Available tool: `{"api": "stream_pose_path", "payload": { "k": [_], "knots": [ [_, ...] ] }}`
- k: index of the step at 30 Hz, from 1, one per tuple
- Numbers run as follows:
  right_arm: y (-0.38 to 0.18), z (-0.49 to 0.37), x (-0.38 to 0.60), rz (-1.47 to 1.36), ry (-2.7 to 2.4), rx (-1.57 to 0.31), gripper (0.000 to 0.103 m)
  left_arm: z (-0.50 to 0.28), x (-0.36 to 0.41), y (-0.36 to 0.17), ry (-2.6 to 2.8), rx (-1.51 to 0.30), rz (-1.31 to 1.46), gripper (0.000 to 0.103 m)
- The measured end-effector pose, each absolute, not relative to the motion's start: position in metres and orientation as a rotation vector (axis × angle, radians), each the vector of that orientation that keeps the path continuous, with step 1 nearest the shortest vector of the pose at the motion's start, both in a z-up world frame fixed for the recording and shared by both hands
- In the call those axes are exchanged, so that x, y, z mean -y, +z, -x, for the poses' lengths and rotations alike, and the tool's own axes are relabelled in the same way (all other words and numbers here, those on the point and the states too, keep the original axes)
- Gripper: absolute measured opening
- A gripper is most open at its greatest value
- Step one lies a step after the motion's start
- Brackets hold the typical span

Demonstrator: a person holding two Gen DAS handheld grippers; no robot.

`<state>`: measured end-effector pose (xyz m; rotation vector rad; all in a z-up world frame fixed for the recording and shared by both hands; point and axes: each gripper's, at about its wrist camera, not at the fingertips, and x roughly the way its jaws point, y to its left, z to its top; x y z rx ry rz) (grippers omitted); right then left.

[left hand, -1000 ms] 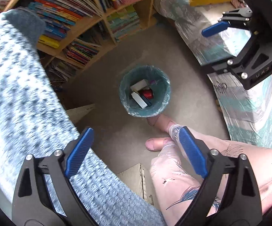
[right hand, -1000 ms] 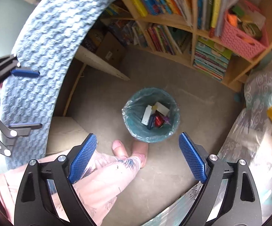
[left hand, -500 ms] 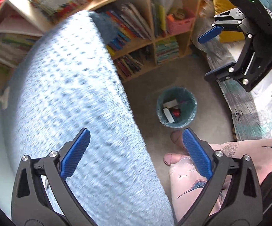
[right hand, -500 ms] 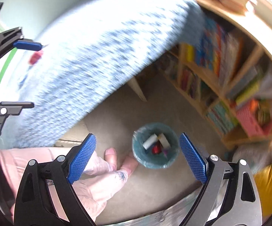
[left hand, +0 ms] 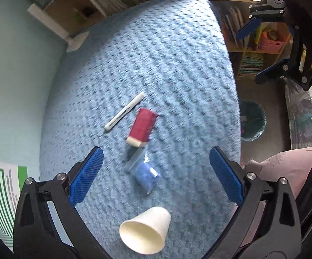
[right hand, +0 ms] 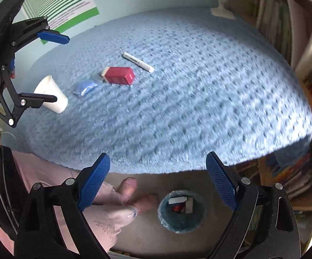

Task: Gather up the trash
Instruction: 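Bring both open tools back over the blanket toward the cup and red box, then grasp the paper cup with the left gripper while the right grasps the red box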

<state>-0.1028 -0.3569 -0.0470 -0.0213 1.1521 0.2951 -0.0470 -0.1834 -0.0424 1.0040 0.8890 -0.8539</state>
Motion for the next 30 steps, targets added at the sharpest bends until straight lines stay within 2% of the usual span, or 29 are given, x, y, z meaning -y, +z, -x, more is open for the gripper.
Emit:
{"api": "stream_pose_path", "payload": {
  "k": [7, 15, 30],
  "knots": [
    [-0.037, 0.044, 0.303, 0.16, 0.45, -1.155, 0.09, 0.028, 0.109, -0.033, -0.683, -0.961, -0.881, 0.096],
    [-0.036, 0.004, 0.257, 0.306, 0.583, -1.157, 0.09, 0.034, 0.053, -0.046, -0.58, -1.066, -0.761, 0.096],
    [-0.062, -0.031, 0.22, 0.428, 0.729, -1.209, 0.09, 0.031, 0.027, -0.077, -0.545, -1.192, -0.604, 0.096]
  ]
}}
